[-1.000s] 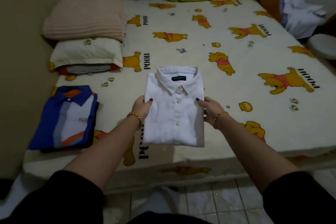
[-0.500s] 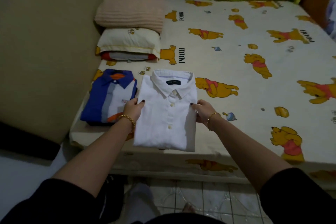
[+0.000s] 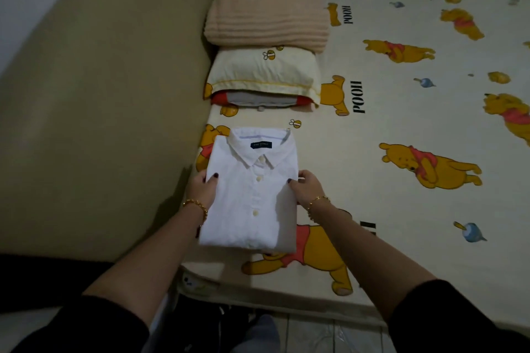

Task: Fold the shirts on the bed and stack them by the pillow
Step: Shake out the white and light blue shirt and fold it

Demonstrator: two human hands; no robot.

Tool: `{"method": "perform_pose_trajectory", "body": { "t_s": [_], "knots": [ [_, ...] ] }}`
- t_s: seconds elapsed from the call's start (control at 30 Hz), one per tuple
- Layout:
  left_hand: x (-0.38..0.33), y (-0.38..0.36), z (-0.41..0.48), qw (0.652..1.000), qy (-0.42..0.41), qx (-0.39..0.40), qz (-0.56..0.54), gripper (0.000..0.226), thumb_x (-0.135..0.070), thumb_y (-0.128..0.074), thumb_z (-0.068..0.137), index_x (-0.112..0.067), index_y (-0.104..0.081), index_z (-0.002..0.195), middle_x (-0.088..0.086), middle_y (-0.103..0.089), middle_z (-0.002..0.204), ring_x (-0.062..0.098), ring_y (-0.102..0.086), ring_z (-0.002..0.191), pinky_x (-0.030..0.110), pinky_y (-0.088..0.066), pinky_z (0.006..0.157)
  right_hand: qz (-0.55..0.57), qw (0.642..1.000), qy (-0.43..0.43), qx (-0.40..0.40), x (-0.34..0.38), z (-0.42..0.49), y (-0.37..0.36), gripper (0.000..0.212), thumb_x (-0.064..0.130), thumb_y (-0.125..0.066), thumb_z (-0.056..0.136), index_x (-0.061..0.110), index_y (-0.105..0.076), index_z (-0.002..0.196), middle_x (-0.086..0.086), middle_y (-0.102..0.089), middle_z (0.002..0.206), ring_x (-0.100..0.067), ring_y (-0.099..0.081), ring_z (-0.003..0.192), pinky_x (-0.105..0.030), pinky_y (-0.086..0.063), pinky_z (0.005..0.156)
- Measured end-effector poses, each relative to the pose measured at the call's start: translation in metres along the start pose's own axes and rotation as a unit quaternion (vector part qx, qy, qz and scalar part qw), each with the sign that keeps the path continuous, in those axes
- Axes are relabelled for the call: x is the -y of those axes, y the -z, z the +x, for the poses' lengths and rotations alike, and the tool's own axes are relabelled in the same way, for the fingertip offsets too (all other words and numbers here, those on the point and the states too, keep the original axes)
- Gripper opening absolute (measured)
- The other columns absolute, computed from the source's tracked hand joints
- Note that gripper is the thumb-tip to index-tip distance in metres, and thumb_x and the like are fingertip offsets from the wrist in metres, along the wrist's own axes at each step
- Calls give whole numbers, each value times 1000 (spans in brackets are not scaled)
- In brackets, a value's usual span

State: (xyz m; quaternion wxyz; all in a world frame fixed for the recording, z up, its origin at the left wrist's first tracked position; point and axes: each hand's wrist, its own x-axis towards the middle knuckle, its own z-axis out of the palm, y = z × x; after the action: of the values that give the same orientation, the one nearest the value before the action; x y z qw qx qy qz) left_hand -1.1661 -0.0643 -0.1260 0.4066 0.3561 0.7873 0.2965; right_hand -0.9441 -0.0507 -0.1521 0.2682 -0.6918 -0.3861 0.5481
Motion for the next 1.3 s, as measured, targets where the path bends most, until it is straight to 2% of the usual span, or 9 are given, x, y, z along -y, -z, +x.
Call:
{"method": "perform_pose_trajectory", "body": {
  "t_s": [0.13,0.33,0.47,0.53,0.63,0.87,1.03,1.2,1.3],
  "knots": [
    [-5,-3,38,1000,-9,3,13,31,-20,-44,99,-6,-55,125,12,-58,122,30,-53,111,31,-40,85,-24,999,7,-40,5,29,-27,26,13,-49,94,2,-52,117,-14,-59,112,-25,-54,95,-29,-40,76],
    [25,-20,66,999,-12,-3,51,29,-13,-46,97,-5,-51,125,15,-55,125,31,-53,114,32,-42,85,-99,993,-5,-64,-13,44,-51,37,9,-49,92,0,-44,127,-16,-54,117,-26,-51,101,-31,-42,83],
    [28,-34,67,951,-153,-99,251,62,-3,-51,90,-12,-28,146,14,-29,148,31,-39,129,41,-42,99,-317,924,143,-158,-20,42,-66,73,20,-51,87,6,-15,149,-14,-10,156,-28,-10,145,-42,-17,115],
    [31,-43,66,919,-216,-60,325,64,-1,-47,89,-16,-26,147,12,-21,154,31,-31,136,46,-38,102,-395,891,189,-122,-24,45,-79,74,26,-39,87,9,-6,151,-8,2,160,-22,5,147,-49,-2,118],
    [55,-48,77,937,-182,7,299,59,-17,-36,94,-28,-17,150,5,-11,158,29,-17,143,54,-32,106,-418,889,169,-84,-44,51,-97,71,31,-24,89,10,4,151,-4,9,160,-16,12,146,-53,-1,118],
    [99,-60,102,983,-114,64,129,51,-56,-17,90,-66,11,131,-4,-5,159,23,-12,145,58,-23,110,-246,955,87,-138,-83,64,-127,73,49,-15,90,17,8,151,-4,7,160,-18,2,147,-46,-9,117],
    [98,-67,113,997,31,53,-47,92,-74,-38,75,-37,2,149,-5,-13,157,20,-24,141,42,-25,113,-101,976,71,-178,-88,74,-133,75,49,-27,92,11,-4,152,-11,-13,158,-22,-14,145,-24,-9,112],
    [95,-56,115,985,122,55,-112,96,-77,-62,53,-23,-41,129,-2,-55,123,23,-55,113,40,-44,100,49,976,-67,-201,-85,78,-129,93,79,-43,72,8,-47,133,-10,-55,130,-27,-51,119,-42,-40,105],
    [93,-45,114,964,198,124,-125,109,-82,-68,43,-20,-49,131,-2,-60,122,22,-59,108,41,-46,99,158,965,-175,-115,-82,76,-106,74,67,-63,73,9,-55,119,-4,-62,114,-24,-58,101,-36,-45,94]
  ]
}}
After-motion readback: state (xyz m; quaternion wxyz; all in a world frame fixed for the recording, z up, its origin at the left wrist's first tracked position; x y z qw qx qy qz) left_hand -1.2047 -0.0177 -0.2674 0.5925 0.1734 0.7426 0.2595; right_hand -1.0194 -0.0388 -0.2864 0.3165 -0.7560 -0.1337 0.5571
